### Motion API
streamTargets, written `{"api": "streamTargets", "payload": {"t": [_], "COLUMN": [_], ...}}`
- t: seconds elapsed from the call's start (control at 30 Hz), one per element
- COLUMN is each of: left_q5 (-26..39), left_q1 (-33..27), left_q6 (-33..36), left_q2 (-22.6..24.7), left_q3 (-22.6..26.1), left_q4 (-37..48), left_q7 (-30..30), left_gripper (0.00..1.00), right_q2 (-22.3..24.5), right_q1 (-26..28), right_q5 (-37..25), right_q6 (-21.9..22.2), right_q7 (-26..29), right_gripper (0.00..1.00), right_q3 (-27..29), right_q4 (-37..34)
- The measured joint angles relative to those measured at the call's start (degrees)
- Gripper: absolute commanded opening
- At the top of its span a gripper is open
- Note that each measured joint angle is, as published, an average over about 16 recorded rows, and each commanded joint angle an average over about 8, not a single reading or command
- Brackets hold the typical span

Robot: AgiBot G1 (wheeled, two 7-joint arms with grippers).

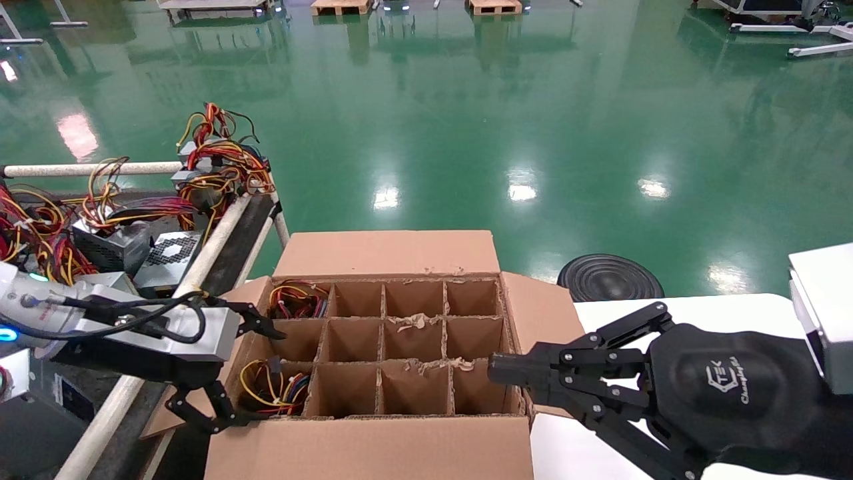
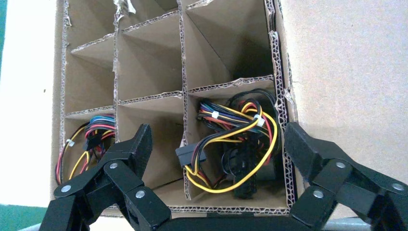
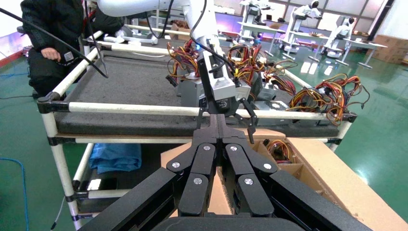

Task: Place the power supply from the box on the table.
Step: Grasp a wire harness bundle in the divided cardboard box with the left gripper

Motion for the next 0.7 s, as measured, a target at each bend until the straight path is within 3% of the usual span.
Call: {"api": "streamTargets", "payload": {"t": [0.23,0.27,0.7], "left_q5": [0.2,0.2,0.1], "left_q1": [0.0,0.0,0.0], "left_q6": [-0.3,-0.3,-0.4], "left_q2": [0.5,0.5,1.4], "left_q3": [0.1,0.1,0.3], "left_q4": [1.1,1.2,2.9], "left_q7": [1.2,1.4,3.5], "left_gripper": [0.06,0.00,0.00], "right_q2": [0.0,0.0,0.0], "right_q1": [0.0,0.0,0.0], "right_q5": [0.0,0.0,0.0], "right_q6": [0.0,0.0,0.0], "right_q7": [0.0,0.0,0.0], "right_gripper": [0.00,0.00,0.00], "right_q3": [0.0,0.0,0.0], "right_q4": [0.0,0.0,0.0]}}
